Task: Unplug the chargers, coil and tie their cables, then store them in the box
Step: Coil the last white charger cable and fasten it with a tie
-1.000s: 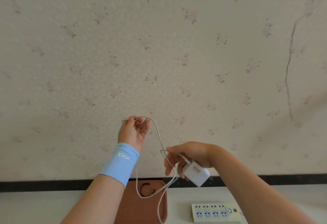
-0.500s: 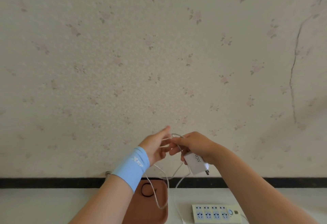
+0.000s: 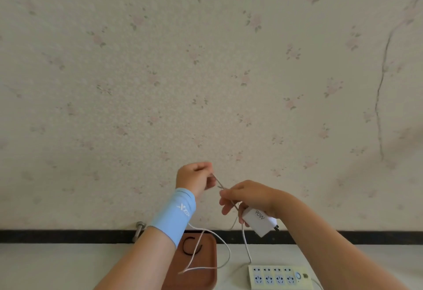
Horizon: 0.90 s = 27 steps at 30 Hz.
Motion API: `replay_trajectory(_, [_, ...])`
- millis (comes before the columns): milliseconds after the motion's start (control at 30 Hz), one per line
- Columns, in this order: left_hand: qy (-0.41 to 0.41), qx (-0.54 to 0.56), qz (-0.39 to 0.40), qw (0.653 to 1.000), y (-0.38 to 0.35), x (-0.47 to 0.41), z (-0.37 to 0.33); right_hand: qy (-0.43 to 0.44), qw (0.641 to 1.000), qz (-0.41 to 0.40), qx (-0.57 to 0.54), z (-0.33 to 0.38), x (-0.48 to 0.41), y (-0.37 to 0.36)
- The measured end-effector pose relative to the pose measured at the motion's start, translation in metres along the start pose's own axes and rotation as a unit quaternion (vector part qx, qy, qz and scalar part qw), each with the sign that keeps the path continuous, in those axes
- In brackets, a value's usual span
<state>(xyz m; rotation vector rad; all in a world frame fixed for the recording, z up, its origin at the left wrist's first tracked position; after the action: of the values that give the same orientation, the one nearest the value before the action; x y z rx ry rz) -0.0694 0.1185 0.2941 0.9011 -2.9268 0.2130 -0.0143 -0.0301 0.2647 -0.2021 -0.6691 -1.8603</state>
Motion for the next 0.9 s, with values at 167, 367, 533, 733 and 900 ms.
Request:
replay_trajectory(167, [-0.088, 0.268, -0.090, 0.955, 0.045, -0.008, -0.027, -0.053, 0.992, 0.102, 0.058, -0.020, 0.002, -0.019])
replay_trajectory(367, [-0.020, 0.418, -0.062, 0.906, 0.039, -0.013, -0.001, 0.012, 0.999, 0.035, 0.006, 0.002, 0.003, -0.008])
replay_trajectory(533, [0.140, 0.126, 0.078, 0.979, -0.008, 0.008, 0.025, 0.061, 0.995, -0.040, -0.067, 0.018, 0.005, 0.006])
replay_trajectory(733, [0.100, -0.219, 0.175, 0.955, -0.032, 0.014, 0.019, 0.066, 0.996, -0.038, -0.049, 0.022, 0.006, 0.003])
replay_trajectory(900, [0.045, -0.102, 0.048, 0.993, -0.006, 0.007, -0.002, -0.010, 0.995, 0.081, -0.051, 0.005, 0.011, -0.017])
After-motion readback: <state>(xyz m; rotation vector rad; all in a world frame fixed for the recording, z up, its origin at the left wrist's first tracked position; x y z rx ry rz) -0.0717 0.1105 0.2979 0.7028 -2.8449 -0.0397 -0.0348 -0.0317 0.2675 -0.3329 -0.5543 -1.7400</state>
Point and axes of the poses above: each hand's wrist, its own x-axis away from the middle knuckle, its own y-axis out of the back of the hand, z = x × y, the point moved 10 cm from there along -x, towards the middle knuckle, and after that the axes turned 9 degrees about z, right-handed, at the moved point
